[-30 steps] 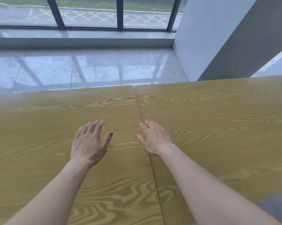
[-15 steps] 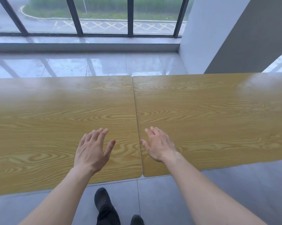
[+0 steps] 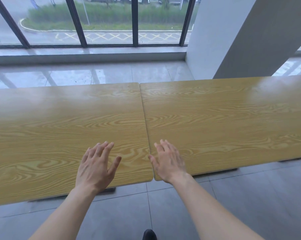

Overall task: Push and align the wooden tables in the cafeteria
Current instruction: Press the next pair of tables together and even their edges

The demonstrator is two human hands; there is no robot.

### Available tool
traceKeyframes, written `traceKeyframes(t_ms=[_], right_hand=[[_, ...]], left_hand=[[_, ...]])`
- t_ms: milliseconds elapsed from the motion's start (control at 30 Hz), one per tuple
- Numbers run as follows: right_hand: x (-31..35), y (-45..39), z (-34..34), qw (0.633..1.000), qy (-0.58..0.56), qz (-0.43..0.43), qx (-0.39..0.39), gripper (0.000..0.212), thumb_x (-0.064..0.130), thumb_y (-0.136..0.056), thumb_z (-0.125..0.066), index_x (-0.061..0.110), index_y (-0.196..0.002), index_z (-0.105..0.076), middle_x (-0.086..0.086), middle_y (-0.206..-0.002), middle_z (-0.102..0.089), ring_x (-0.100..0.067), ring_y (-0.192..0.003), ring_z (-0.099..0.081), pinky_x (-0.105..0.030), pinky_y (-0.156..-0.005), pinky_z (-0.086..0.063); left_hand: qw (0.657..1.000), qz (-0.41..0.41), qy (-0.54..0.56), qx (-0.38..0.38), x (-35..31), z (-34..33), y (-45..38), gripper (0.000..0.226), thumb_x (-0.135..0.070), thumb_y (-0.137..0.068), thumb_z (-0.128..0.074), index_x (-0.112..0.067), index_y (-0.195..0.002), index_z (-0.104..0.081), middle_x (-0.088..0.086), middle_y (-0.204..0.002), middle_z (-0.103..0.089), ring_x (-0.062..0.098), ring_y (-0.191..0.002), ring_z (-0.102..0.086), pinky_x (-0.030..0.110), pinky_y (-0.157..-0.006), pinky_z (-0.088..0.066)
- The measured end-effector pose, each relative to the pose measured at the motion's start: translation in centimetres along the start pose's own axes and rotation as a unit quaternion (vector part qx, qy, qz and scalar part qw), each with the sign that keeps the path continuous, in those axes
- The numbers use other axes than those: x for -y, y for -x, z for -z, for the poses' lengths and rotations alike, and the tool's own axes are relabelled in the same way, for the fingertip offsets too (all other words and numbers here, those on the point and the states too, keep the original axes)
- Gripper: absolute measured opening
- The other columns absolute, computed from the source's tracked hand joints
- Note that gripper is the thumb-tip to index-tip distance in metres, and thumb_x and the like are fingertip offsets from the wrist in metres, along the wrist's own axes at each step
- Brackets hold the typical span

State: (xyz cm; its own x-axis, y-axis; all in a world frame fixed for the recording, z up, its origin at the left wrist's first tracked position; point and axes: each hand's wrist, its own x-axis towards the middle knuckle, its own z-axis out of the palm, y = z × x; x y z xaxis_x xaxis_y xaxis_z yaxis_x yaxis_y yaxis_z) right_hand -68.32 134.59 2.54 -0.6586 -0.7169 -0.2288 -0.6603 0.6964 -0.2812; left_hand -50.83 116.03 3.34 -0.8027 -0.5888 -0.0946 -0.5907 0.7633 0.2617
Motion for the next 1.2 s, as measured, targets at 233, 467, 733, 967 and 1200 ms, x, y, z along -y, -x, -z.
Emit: traceKeyframes(t_ms=[233, 467, 733, 967, 1200], right_hand=[[4.4, -2.7, -10.6, 0.998, -0.001, 0.057, -0.013, 0.067, 0.053, -0.106, -0.03, 0.014, -0.16, -0.025, -0.012, -0.171, -0.013, -0.025, -0.159, -0.003, -0.039, -0.129, -0.001], [5.2, -4.1, -16.2, 0.991, 0.018, 0.063, -0.118, 0.07, 0.056, -0.105, -0.027, 0.014, -0.16, -0.028, -0.013, -0.17, -0.015, -0.026, -0.159, -0.007, -0.043, -0.128, -0.005], [4.3, -4.2, -16.4, 0.988, 0.002, 0.077, -0.136, 0.064, 0.049, -0.104, -0.034, 0.015, -0.157, -0.037, -0.013, -0.168, -0.024, -0.026, -0.158, -0.013, -0.045, -0.127, -0.011], [3.7, -4.4, -16.4, 0.988, -0.01, 0.081, -0.13, 0.063, 0.047, -0.103, -0.037, 0.017, -0.158, -0.036, -0.011, -0.169, -0.022, -0.024, -0.159, -0.011, -0.045, -0.127, -0.014], [4.0, -4.3, -16.1, 0.992, 0.033, 0.07, -0.096, 0.064, 0.049, -0.105, -0.032, 0.018, -0.161, -0.027, -0.009, -0.171, -0.016, -0.023, -0.159, -0.004, -0.045, -0.128, -0.01]], left_hand=[[1.0, -0.006, -0.011, -0.002, 5.9, -8.1, -1.0, 0.079, -0.07, -0.093, -0.018, -0.028, -0.159, -0.032, 0.0, -0.168, -0.026, 0.021, -0.158, -0.013, 0.041, -0.128, -0.003], [0.999, -0.023, -0.013, -0.023, 8.9, -13.8, -1.3, 0.072, -0.066, -0.099, -0.024, -0.032, -0.162, -0.02, -0.003, -0.171, -0.017, 0.019, -0.159, -0.002, 0.046, -0.128, -0.002], [0.999, -0.023, -0.036, -0.024, 8.4, -14.1, -1.0, 0.079, -0.069, -0.096, -0.025, -0.027, -0.163, -0.019, 0.001, -0.172, -0.014, 0.022, -0.159, 0.001, 0.05, -0.128, -0.005], [0.998, -0.031, -0.044, -0.023, 8.4, -14.4, -1.1, 0.082, -0.071, -0.096, -0.024, -0.024, -0.163, -0.018, 0.002, -0.172, -0.012, 0.025, -0.159, 0.001, 0.053, -0.127, -0.007], [0.998, -0.036, -0.042, -0.004, 8.6, -14.0, -1.2, 0.083, -0.072, -0.096, -0.024, -0.024, -0.163, -0.019, 0.004, -0.172, -0.013, 0.026, -0.159, 0.0, 0.052, -0.127, -0.006]])
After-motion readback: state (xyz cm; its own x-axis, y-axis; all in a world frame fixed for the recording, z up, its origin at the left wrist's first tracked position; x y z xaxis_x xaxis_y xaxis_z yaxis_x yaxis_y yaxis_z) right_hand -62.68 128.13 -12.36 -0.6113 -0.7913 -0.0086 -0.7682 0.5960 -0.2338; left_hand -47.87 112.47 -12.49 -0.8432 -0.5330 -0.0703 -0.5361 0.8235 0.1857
